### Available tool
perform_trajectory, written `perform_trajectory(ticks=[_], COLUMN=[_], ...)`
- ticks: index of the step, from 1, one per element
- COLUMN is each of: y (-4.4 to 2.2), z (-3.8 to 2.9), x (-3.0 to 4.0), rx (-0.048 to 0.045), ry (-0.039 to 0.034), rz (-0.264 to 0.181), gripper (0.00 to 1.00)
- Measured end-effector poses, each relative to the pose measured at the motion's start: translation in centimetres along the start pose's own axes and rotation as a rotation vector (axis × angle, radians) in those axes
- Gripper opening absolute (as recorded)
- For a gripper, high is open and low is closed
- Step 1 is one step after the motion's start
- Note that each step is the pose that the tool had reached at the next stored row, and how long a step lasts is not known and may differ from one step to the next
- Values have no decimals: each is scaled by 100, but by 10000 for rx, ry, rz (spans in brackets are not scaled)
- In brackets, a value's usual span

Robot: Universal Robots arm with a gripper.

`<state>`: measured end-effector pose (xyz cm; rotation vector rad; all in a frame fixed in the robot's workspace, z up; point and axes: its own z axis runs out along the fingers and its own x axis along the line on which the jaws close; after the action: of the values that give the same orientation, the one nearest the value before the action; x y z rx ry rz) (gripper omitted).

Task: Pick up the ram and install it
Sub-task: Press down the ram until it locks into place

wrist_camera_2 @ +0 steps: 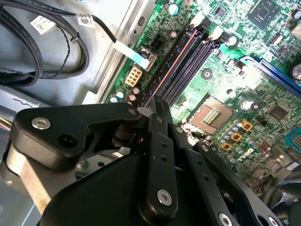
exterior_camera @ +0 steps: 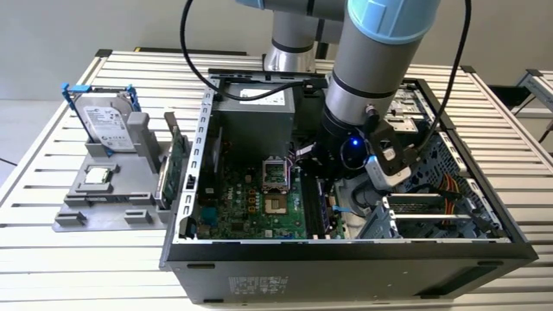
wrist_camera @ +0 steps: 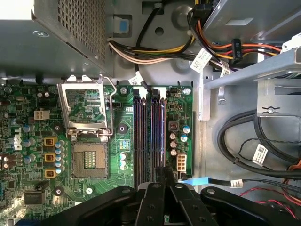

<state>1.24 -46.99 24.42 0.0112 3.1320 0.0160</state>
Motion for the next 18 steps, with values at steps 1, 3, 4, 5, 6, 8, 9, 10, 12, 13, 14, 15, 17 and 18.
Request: perform_trajectory(ticks=[1, 3, 4, 5, 6, 8, 9, 10, 12, 13, 14, 15, 17, 18], y=[0, 1, 1, 1, 1, 2, 3, 3, 5, 6, 6, 7, 8, 8], z=[1, 1, 1, 1, 1, 2, 1, 1, 1, 1, 1, 1, 1, 1], x=[0, 0, -1, -1, 0, 0, 0, 0, 0, 0, 0, 0, 0, 0], rx=[-1, -6, -8, -9, -11, -14, -15, -15, -19, -20, -21, -23, -26, -27], ry=[0, 3, 4, 6, 7, 11, 13, 14, 17, 19, 20, 22, 24, 26], rz=[-89, -367, -531, -693, -840, -1143, -1300, -1444, -1753, -1892, -2037, -2176, -2463, -2600], gripper=[0, 0, 0, 0, 0, 0, 0, 0, 0, 0, 0, 0, 0, 0])
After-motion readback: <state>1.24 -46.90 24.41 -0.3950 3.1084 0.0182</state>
